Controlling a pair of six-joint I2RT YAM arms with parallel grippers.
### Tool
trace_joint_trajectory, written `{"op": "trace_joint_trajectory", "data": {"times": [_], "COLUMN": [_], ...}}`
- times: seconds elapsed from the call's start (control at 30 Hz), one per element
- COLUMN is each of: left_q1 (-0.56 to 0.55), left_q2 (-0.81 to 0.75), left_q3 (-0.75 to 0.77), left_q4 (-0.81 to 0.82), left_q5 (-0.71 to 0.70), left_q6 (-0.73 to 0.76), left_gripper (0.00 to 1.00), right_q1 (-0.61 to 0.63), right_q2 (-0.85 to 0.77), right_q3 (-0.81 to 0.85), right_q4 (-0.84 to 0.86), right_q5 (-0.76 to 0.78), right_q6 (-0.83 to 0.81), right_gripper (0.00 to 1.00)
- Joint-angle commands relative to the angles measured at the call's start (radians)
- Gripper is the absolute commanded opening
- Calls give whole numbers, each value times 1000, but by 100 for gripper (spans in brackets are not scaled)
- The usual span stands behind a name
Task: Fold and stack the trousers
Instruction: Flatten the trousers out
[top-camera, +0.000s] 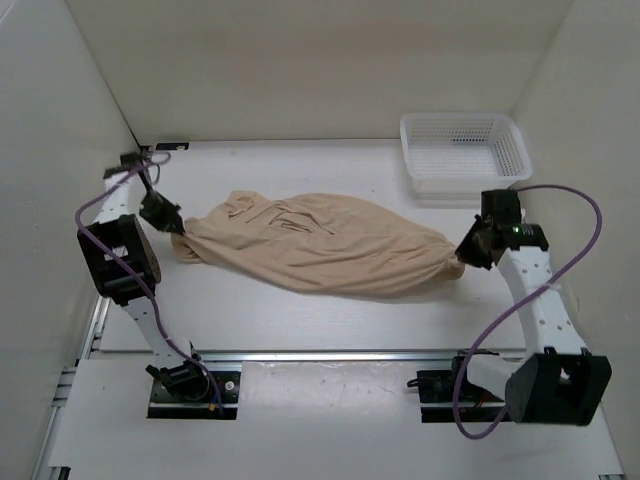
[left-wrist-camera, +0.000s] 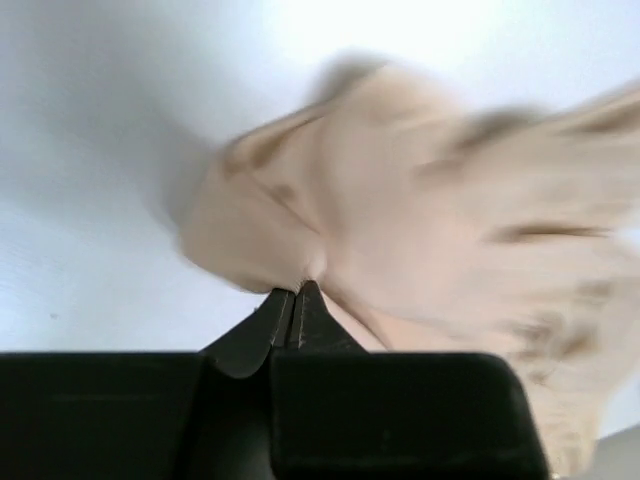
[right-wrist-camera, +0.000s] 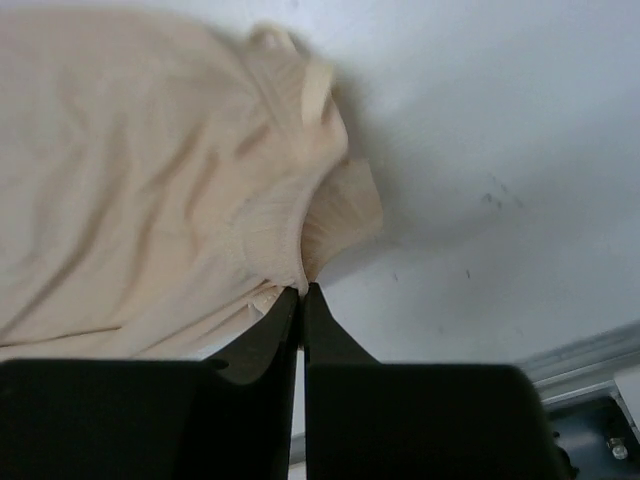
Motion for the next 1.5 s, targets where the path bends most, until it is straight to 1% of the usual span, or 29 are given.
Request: {"op": "trace_joint_trajectory", "data": {"times": [0.0,0.03,0.07,0.1,0.13,0.17,0.23,0.33,0.4,0.5,0.53,0.57,0.6,0.67,0.7,0.73,0.87,0.97,1.0,1.1,1.13,1.17,1.2,1.23,1.27,1.3,1.33,1.4,1.47], "left_q1": [-15,-15,-15,-15,-15,8,30,30,30,42,54,65,65,65,65,65,65,65,65,74,74,74,74,74,74,74,74,74,74], "left_q2": [-2,8,8,17,8,-32,-143,-254,-303,-409,-437,-493,-523,-581,-619,-620,-609,-609,-600,-581,-563,-554,-539,-499,-473,-439,-398,-273,-182], "left_q3": [419,524,629,826,911,927,859,710,616,387,246,173,100,-99,-146,-186,-147,-127,-126,-146,-146,-166,-175,-188,-188,-188,-145,-93,-21], "left_q4": [-204,-247,-274,-303,-330,-297,-259,-204,-180,-180,-168,-153,-142,-116,-84,-84,-94,-94,-94,-72,-62,-47,-26,-10,5,19,19,19,19], "left_q5": [-27,-27,-27,-27,-12,34,54,74,74,16,-8,-28,-48,-42,-21,-21,-31,-54,-55,-65,-49,-38,-29,-15,-4,5,5,25,34], "left_q6": [51,62,62,74,74,74,60,60,83,103,129,138,139,123,123,123,123,103,103,93,93,93,93,93,93,93,93,77,64], "left_gripper": [10,10,10,10,10,10,10,10,10,10,10,13,34,76,86,98,98,93,87,74,61,60,59,62,70,90,96,99,99], "right_q1": [-60,-71,-90,-90,-100,-101,-101,-101,-101,-123,-124,-137,-153,-163,-163,-153,-163,-163,-163,-163,-163,-163,-163,-163,-163,-163,-163,-163,-173], "right_q2": [139,170,194,222,222,222,222,155,68,-65,-98,-158,-185,-236,-270,-270,-205,-143,-143,-134,-134,-134,-134,-134,-134,-134,-134,-134,-134], "right_q3": [224,372,450,517,627,669,737,693,555,321,267,171,124,40,6,27,160,222,231,190,153,132,112,87,32,3,-29,-109,-143], "right_q4": [74,44,27,16,5,5,-30,-42,-42,-51,-61,-74,-97,-119,-119,-128,-128,-139,-139,-117,-107,-93,-93,-78,-53,-41,-26,-4,-4], "right_q5": [-21,-21,-21,-21,-21,-11,-10,11,38,106,121,140,152,164,177,177,154,105,82,-7,-32,-59,-87,-172,-217,-260,-297,-331,-340], "right_q6": [-49,-49,-49,-49,-58,-58,-58,-48,-35,-15,-6,3,14,24,40,40,29,29,29,41,41,52,61,61,70,89,89,120,120], "right_gripper": [1,1,1,1,1,1,1,1,1,1,1,1,11,42,69,76,84,84,84,76,72,59,52,42,36,27,24,28,45]}}
